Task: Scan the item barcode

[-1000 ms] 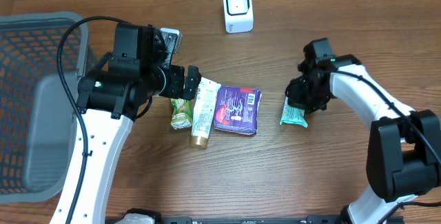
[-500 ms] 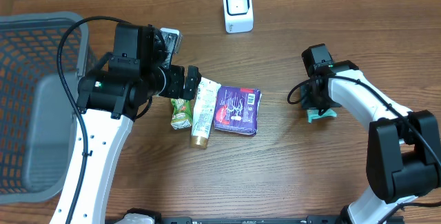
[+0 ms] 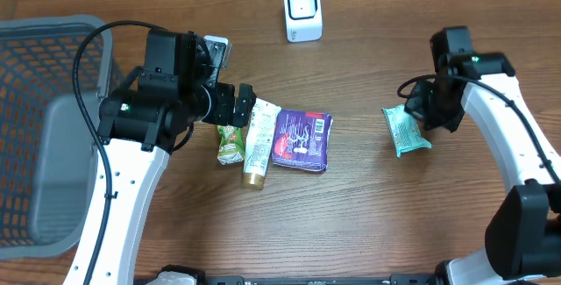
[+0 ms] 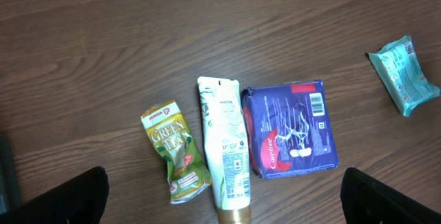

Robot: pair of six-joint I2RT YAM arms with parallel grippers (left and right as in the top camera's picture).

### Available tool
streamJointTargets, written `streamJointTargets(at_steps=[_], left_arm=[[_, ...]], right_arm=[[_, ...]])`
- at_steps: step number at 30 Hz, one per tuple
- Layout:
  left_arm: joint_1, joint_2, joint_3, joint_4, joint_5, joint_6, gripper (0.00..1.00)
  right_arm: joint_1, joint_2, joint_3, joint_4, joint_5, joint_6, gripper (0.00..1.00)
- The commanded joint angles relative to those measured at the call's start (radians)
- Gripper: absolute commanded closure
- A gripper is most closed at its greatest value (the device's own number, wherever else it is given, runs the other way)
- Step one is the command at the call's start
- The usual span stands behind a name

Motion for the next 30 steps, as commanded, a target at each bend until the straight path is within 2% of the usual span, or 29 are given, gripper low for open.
streamJointTargets(at_steps=[1,3,7,10,13,17,22,26,30], left_arm=[[0.0,-0.021,0.019,0.0,0.0,0.016,0.0],[0.0,-0.021,0.019,0.0,0.0,0.016,0.0],[0.0,-0.021,0.019,0.0,0.0,0.016,0.0],[0.0,-0.021,0.019,0.0,0.0,0.016,0.0],[0.0,-0.021,0.019,0.0,0.0,0.016,0.0],[0.0,-0.021,0.019,0.0,0.0,0.016,0.0],[0.0,-0.021,0.019,0.0,0.0,0.016,0.0],[0.0,-0.021,0.019,0.0,0.0,0.016,0.0],[0.0,-0.021,0.019,0.0,0.0,0.016,0.01]], right_arm=[[0.009,-0.003,-0.124,0.084,-0.238,-0.099,0.92],[0.031,-0.003,-0.19,0.153,-0.272,-0.14,0.9],[0.067,-0.003,-0.306,0.291,-0.208,-0.135,0.9],[0.067,-0.003,-0.346,0.325,-0.006,-0.127,0.9],[0.067,-0.003,-0.353,0.324,0.21,-0.053,0.9],[0.054,-0.003,-0.353,0.356,0.33,0.003,0.9],[0.003,-0.012,-0.306,0.348,0.116,-0.064,0.89],[-0.15,-0.102,-0.257,0.319,-0.149,-0.146,0.78],[-0.285,-0.104,-0.266,0.332,-0.348,-0.201,0.65]])
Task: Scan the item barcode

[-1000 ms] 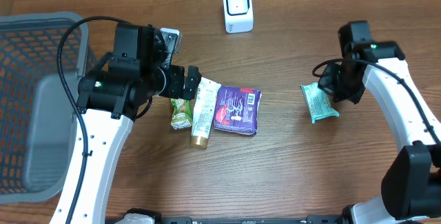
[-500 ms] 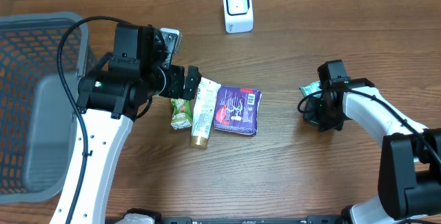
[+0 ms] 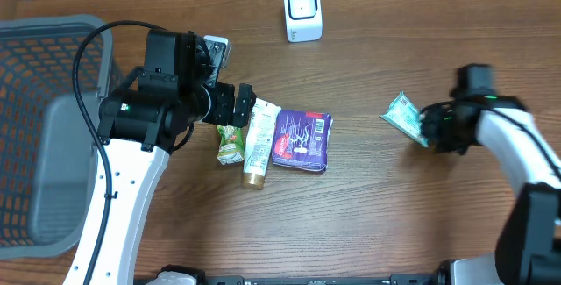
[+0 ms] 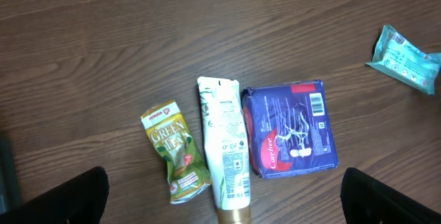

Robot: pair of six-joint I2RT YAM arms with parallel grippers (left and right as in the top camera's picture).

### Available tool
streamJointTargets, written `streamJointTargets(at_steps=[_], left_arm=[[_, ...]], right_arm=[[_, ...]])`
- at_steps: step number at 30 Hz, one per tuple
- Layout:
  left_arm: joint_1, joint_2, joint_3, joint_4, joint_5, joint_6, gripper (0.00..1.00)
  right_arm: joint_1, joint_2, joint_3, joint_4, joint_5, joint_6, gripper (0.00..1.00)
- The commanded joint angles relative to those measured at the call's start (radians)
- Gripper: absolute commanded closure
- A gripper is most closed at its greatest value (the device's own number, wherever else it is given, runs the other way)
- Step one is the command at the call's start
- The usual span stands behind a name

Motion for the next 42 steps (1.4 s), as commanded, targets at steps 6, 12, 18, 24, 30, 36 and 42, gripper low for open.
streamJointTargets(at_steps=[6,12,18,24,30,36,42], left_arm=[[0.0,-0.021,0.019,0.0,0.0,0.016,0.0],[0.0,-0.021,0.019,0.0,0.001,0.016,0.0],[0.0,-0.021,0.019,0.0,0.001,0.016,0.0],[0.0,-0.021,0.019,0.0,0.0,0.016,0.0],[0.0,-0.021,0.019,0.0,0.0,0.016,0.0],[0.0,-0.021,0.019,0.0,0.0,0.016,0.0],[0.0,-0.021,0.019,0.0,0.0,0.016,0.0]], right_arm=[[-0.126,0.041,-0.063,0.115,-0.279,-0.082,0.44],[-0.127,0.105,-0.084,0.16,-0.292,-0.2,0.22],[-0.127,0.177,-0.094,0.28,-0.317,-0.202,0.38],[-0.127,0.183,-0.237,0.544,-0.328,-0.091,0.48],[-0.126,0.192,-0.297,0.659,-0.4,-0.071,0.96],[-0.124,0.084,-0.153,0.444,-0.564,-0.091,0.96],[-0.091,-0.098,0.051,0.195,-0.563,-0.129,0.96]])
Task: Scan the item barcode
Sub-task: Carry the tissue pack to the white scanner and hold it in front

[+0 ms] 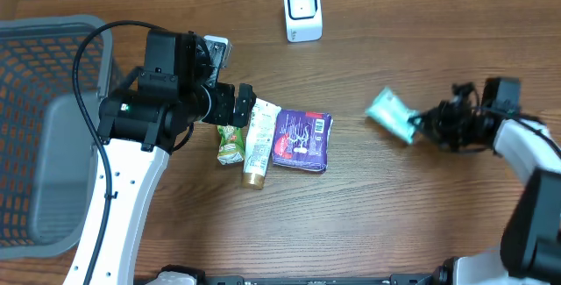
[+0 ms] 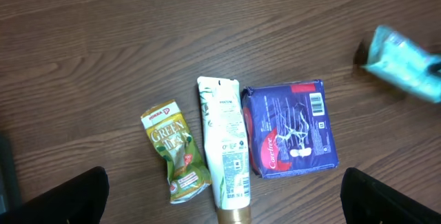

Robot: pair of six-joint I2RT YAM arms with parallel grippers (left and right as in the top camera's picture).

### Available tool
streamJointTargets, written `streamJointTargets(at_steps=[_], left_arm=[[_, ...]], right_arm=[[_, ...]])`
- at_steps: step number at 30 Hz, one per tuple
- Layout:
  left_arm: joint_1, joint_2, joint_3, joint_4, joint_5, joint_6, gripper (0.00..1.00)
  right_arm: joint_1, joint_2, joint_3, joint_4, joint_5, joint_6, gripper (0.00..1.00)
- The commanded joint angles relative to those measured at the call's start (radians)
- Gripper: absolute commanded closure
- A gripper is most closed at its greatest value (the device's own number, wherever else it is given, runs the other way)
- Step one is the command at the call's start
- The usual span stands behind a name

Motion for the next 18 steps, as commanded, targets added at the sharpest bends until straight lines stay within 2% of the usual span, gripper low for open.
streamJointTargets(at_steps=[1,5,7,9,11,13,18], left_arm=[[0.0,-0.021,0.019,0.0,0.0,0.016,0.0],[0.0,-0.021,0.019,0.0,0.001,0.016,0.0],[0.0,-0.021,0.019,0.0,0.0,0.016,0.0],[0.0,-0.021,0.019,0.0,0.0,0.016,0.0],[0.0,-0.021,0.019,0.0,0.001,0.016,0.01],[0.0,-0.021,0.019,0.0,0.0,0.016,0.0],[0.0,-0.021,0.019,0.0,0.0,0.016,0.0]], right_arm=[[0.031,-0.167,0.177,-0.074,-0.042,-0.028,0.96],[0.08,-0.262,0.371,-0.155,-0.011,-0.026,0.96],[0.117,-0.274,0.551,-0.209,0.034,-0.023,0.96],[0.137,-0.274,0.658,-0.238,0.076,-0.025,0.96],[0.166,-0.274,0.768,-0.254,0.106,-0.09,0.96],[0.21,-0.274,0.837,-0.256,0.124,-0.168,0.96],[0.344,-0.246,0.841,-0.344,0.123,-0.337,0.96]])
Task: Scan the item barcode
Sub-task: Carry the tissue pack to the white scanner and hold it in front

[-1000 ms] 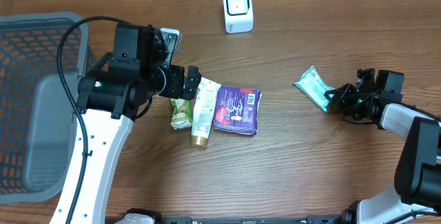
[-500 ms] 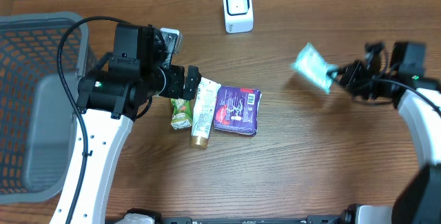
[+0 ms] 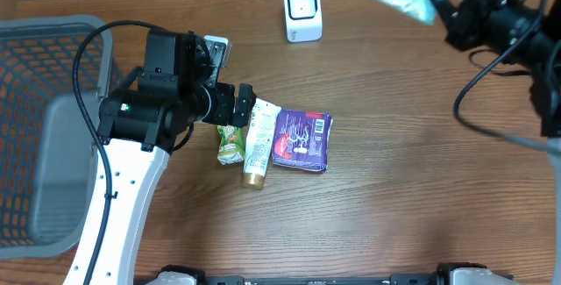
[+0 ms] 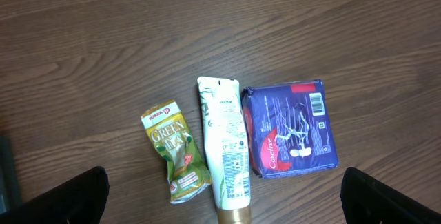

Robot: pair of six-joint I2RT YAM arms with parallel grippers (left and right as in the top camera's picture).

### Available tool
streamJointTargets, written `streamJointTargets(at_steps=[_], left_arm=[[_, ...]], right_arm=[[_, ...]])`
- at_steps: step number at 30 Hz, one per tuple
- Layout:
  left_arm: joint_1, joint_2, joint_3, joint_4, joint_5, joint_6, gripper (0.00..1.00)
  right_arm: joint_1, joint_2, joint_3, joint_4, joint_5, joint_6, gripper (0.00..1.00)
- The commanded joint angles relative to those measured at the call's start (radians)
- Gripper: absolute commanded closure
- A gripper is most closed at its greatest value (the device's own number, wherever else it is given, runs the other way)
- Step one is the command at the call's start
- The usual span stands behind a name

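Observation:
The teal packet hangs high above the table's back edge, blurred, to the right of the white barcode scanner [image 3: 302,10]. My right gripper [image 3: 441,0] is shut on the packet's right end, with its arm reaching in from the top right. My left gripper [image 3: 243,101] hovers open over the items at the table's middle. In the left wrist view its dark fingertips [image 4: 65,196] show only at the two bottom corners, wide apart, with nothing between them. The teal packet is out of that view.
Side by side at the middle of the wooden table lie a green tea pouch [image 4: 176,151], a white tube with a gold cap [image 4: 224,145] and a purple pad pack [image 4: 293,129] with its barcode up. A grey basket [image 3: 53,127] fills the left side.
My right gripper has gone from low over the table's right side to high at the back, carrying the teal packet to beside the scanner. The packet has left the left wrist view. The left arm is unchanged.
The teal packet first lay on the table at the right with my right gripper at it. Then it was tilted up in the gripper, then held off the table further left, and now it is high beside the scanner. My left gripper stayed open over the middle items.

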Motion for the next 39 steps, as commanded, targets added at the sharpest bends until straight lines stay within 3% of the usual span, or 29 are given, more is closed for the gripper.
streamJointTargets(at_steps=[1,5,11,21,23,28,29,34,39], left_arm=[[0.0,-0.021,0.019,0.0,0.0,0.016,0.0],[0.0,-0.021,0.019,0.0,0.0,0.016,0.0],[0.0,-0.021,0.019,0.0,0.001,0.016,0.0],[0.0,-0.021,0.019,0.0,0.0,0.016,0.0],[0.0,-0.021,0.019,0.0,0.0,0.016,0.0],[0.0,-0.021,0.019,0.0,0.0,0.016,0.0],[0.0,-0.021,0.019,0.0,0.0,0.016,0.0],[0.0,-0.021,0.019,0.0,0.0,0.016,0.0],[0.0,-0.021,0.019,0.0,0.001,0.016,0.01]], right_arm=[[0.109,0.044,0.004,-0.093,0.015,-0.186,0.96],[0.197,0.12,0.004,-0.189,0.018,-0.24,0.96],[0.216,0.195,0.004,-0.206,0.052,-0.235,0.96],[0.219,0.194,0.05,-0.211,0.227,-0.089,0.97],[0.234,0.194,0.09,-0.214,0.322,-0.067,0.97],[0.378,0.277,0.109,-0.044,1.065,-0.047,0.96],[0.418,0.344,0.109,0.057,1.209,-0.059,0.96],[0.503,0.537,0.109,0.325,1.506,-0.447,0.96],[0.55,0.68,0.109,0.553,1.58,-0.917,0.96]])
